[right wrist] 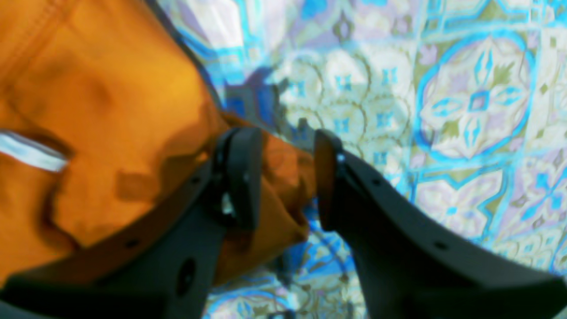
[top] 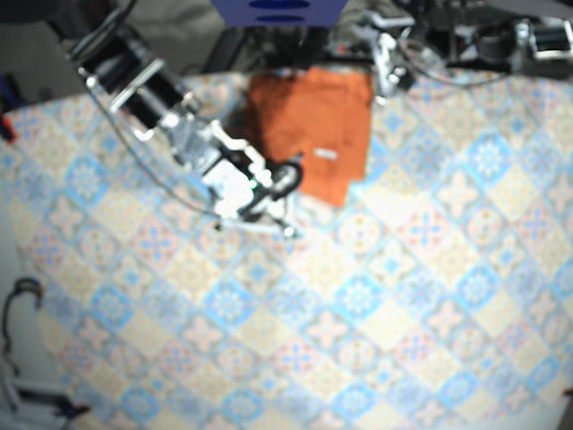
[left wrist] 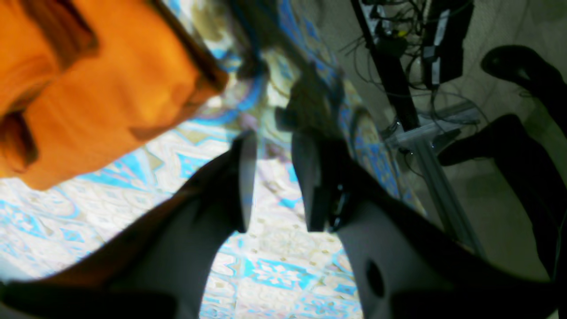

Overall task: Fold the T-shirt properly
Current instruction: 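Grasp the orange shirt's corner with the left gripper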

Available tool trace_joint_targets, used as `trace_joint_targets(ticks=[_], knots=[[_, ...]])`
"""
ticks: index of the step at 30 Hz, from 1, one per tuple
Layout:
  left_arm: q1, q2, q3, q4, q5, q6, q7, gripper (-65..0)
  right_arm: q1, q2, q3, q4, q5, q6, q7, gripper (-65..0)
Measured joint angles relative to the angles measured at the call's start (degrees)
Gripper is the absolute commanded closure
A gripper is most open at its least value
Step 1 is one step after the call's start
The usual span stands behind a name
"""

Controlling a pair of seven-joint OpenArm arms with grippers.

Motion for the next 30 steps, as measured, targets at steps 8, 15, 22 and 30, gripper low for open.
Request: trace_joint_targets(ticks=[8, 15, 22, 30], knots=[[-0.1, 4.4, 0.0, -3.6, 0.0, 0.0, -0.2, -15.9, 0.7, -1.4, 0.0, -0.4, 0.0, 0.0, 0.2, -20.4], [-0.1, 7.0, -0.1, -5.8, 0.3, 0.0, 0.0, -15.8, 0.5, -0.9, 0.0, -0.4, -0.1, 0.0, 0.0, -20.4], [-0.1, 8.8, -0.2, -6.5, 0.2, 0.0, -0.2, -11.7, 0.6, -0.9, 0.0, -0.4, 0.0, 0.0, 0.1, -20.4], [-0.1, 10.1, -0.6, -6.9, 0.4, 0.2, -0.2, 0.0, 0.5, -0.7, 0.0, -0.4, -0.1, 0.0, 0.0, -20.4]])
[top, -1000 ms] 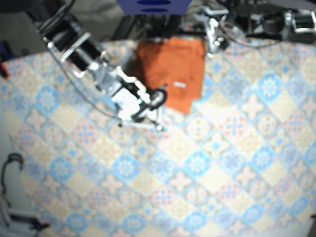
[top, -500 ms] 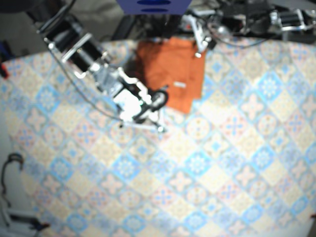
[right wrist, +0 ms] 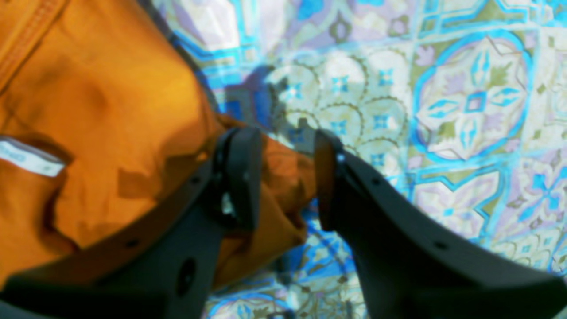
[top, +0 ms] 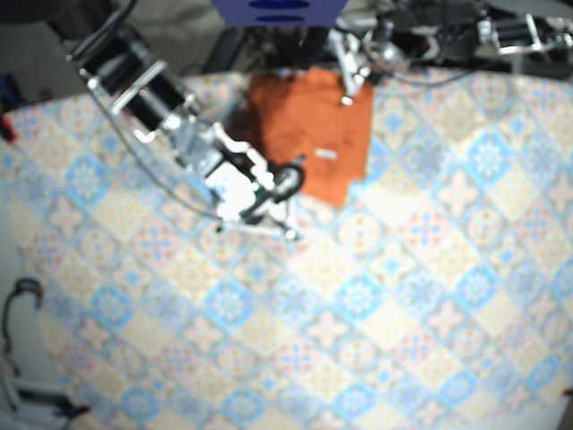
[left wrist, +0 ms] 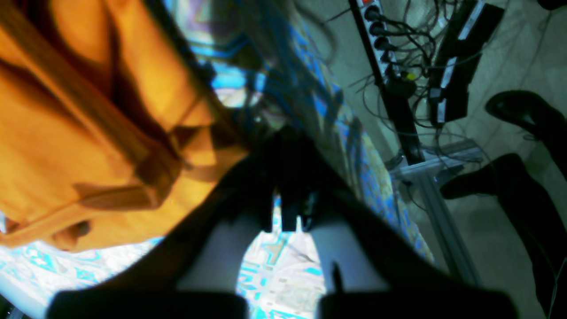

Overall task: Fold the T-shirt properly
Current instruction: 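Grasp the orange shirt's corner with the left gripper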

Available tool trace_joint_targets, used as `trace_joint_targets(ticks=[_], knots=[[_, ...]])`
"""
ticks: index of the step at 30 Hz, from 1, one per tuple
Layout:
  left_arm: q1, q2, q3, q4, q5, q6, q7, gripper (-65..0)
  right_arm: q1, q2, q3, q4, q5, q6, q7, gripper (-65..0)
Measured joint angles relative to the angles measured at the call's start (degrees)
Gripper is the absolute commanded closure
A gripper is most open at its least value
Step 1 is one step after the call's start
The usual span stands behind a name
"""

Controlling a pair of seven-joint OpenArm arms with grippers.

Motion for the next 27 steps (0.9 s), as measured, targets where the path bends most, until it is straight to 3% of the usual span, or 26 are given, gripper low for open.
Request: trace_joint_targets(ticks=[8, 21, 27], knots=[[-1.7, 0.1, 0.0, -2.3, -1.2, 0.2, -0.5, 0.0, -0.1, 0.1, -0.2, -3.8, -0.1, 0.0, 2.1, -20.4], [-5.4, 1.6, 0.2, -4.1, -4.2, -2.7, -0.2, 0.0, -0.5, 0.0, -0.7, -4.9, 0.1, 0.1, 2.0, -20.1], [-6.9, 1.7, 0.3, -4.7, -5.7, -3.5, -0.7, 0.0, -0.3, 1.6, -3.4, -6.8, 0.1, 0.0, 2.4, -20.1]])
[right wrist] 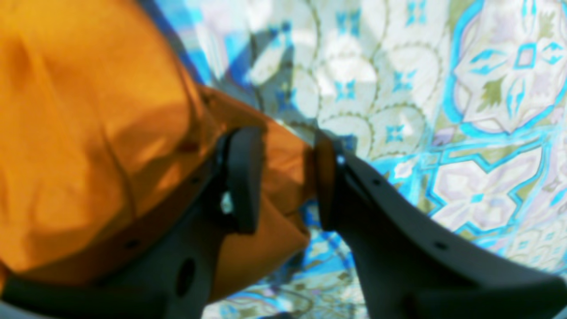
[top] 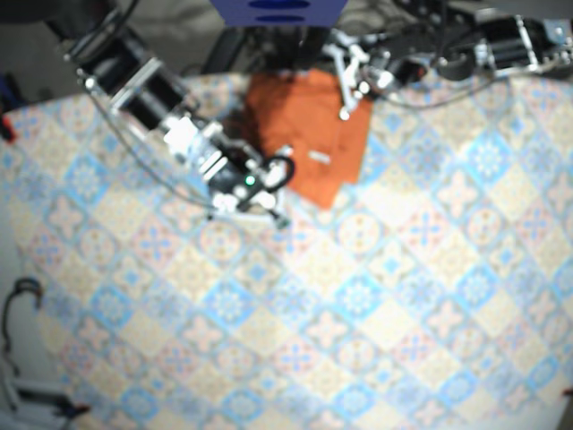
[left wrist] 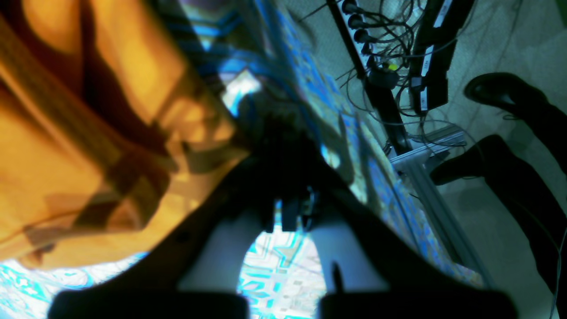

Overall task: Fold the T-shirt properly
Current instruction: 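Grasp the orange shirt's corner with the left gripper, then lift and fold the shirt corner with the left gripper toward the right gripper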

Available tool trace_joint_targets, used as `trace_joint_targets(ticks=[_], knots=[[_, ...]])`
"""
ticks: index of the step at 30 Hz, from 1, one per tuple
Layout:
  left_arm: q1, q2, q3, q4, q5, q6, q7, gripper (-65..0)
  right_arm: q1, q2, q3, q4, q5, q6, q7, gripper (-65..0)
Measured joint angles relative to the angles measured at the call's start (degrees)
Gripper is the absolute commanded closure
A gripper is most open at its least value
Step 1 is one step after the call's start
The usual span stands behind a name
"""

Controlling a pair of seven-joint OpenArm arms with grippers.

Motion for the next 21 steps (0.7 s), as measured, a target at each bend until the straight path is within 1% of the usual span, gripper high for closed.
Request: trace_joint_targets(ticks=[3, 6, 9, 11, 12, 13, 15, 16, 21], knots=[[-0.1, 0.0, -0.2, 0.0, 0.1, 0.0, -0.1, 0.0, 0.0, 0.2, -1.5, -0.1, -0.3, 0.0, 0.1, -20.1], [-0.4, 0.0, -2.1, -0.5, -1.2, -0.3, -1.4, 0.0, 0.5, 0.3, -1.7, -0.9, 0.1, 0.0, -0.3, -20.0], [-0.9, 0.2, -3.6, -1.0, -1.1, -0.2, -1.6, 0.0, 0.5, 0.3, -1.7, -0.9, 0.0, 0.0, -0.5, -20.0], [-2.1, 1.5, -4.9, -1.9, 0.8, 1.3, -1.4, 0.0, 0.5, 0.6, -1.7, -0.7, 0.0, 0.0, -0.8, -20.0], [-2.4, 1.9, -5.8, -2.1, 1.4, 1.6, -1.0, 0.0, 0.5, 0.7, -1.7, -0.7, 0.2, 0.0, -1.0, -20.0], [-2.7, 1.9, -6.8, -1.9, 1.5, 1.8, -1.1, 0.0, 0.5, 0.7, -1.7, -0.7, 0.2, 0.0, -1.2, -20.0], [-3.5, 1.9, -8.3, -2.1, 4.9, 3.8, 0.1, 0.0, 0.5, 0.7, -1.7, -0.7, 0.2, 0.0, -1.9, -20.0], [-4.0, 1.9, -9.2, -2.1, 5.2, 3.9, 1.3, 0.0, 0.5, 0.8, -1.8, -0.6, 0.2, 0.0, -1.9, -20.0], [-5.8, 1.8, -9.4, -2.1, 2.7, 3.8, 0.5, 0.0, 0.5, 1.1, -1.9, -0.6, 0.4, 0.0, -1.9, -20.0]])
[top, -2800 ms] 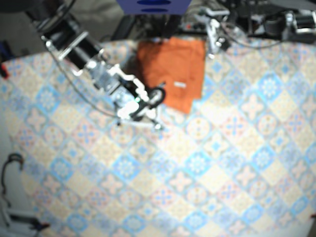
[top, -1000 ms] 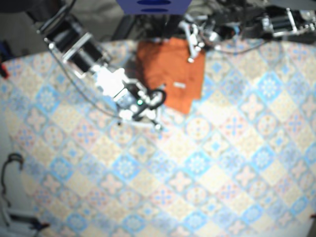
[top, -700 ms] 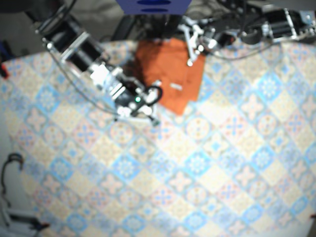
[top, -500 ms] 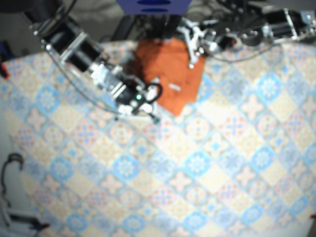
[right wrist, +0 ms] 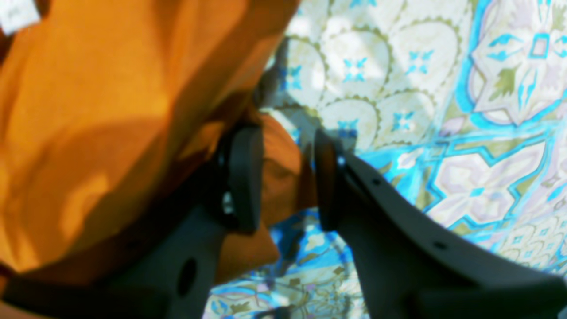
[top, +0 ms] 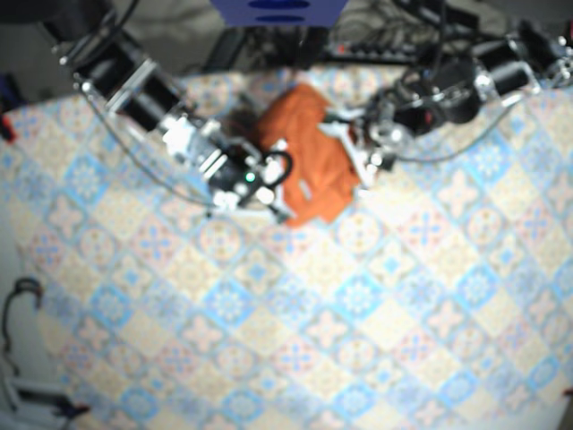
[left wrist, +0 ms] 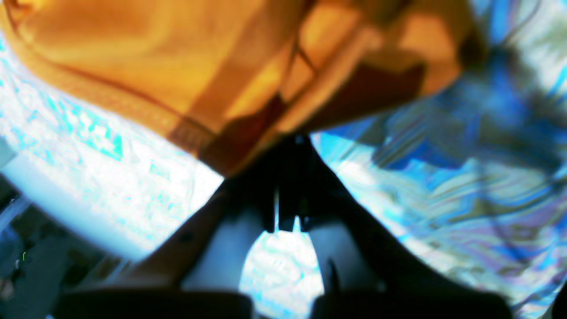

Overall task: Fold the T-shirt properly
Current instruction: 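Lift and fold the shirt corner with the left gripper toward the right gripper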

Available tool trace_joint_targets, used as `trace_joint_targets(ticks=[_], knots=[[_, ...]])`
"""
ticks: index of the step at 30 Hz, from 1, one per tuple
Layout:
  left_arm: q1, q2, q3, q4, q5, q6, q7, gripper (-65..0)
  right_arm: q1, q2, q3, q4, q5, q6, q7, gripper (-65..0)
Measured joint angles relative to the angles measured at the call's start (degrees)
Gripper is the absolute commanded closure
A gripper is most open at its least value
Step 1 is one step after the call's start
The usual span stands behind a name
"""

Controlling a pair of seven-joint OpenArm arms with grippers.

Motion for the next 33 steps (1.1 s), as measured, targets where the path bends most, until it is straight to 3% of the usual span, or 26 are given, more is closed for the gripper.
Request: trace_joint_targets(ticks=[7, 15, 24, 30, 33], knots=[[0.2, -0.3, -3.5, 0.0, -0.5, -0.3, 0.0, 0.0, -0.5, 0.3, 0.0, 0.3, -0.2, 0.0, 0.3, -20.0], [-3.1, 0.3, -6.5, -2.2, -1.3, -0.5, -0.1, 0.0, -1.0, 0.2, 0.0, 0.4, -0.4, 0.0, -3.1, -20.0], [-8.2, 1.4, -6.6, -7.8, -6.6, -0.3, 0.0, 0.0, -0.8, 0.2, -5.1, 0.8, -3.3, -0.8, -3.7, -20.0], [-7.9, 1.2, -6.8, -7.6, -6.7, -0.4, 0.2, 0.0, -0.8, 0.2, -5.9, 1.0, -4.0, -1.1, -3.8, -20.0], [-7.1, -1.4, -8.0, -3.4, -7.5, -0.4, 1.0, 0.0, -0.7, 0.3, -5.9, 1.0, -3.8, -0.9, -3.9, -20.0]])
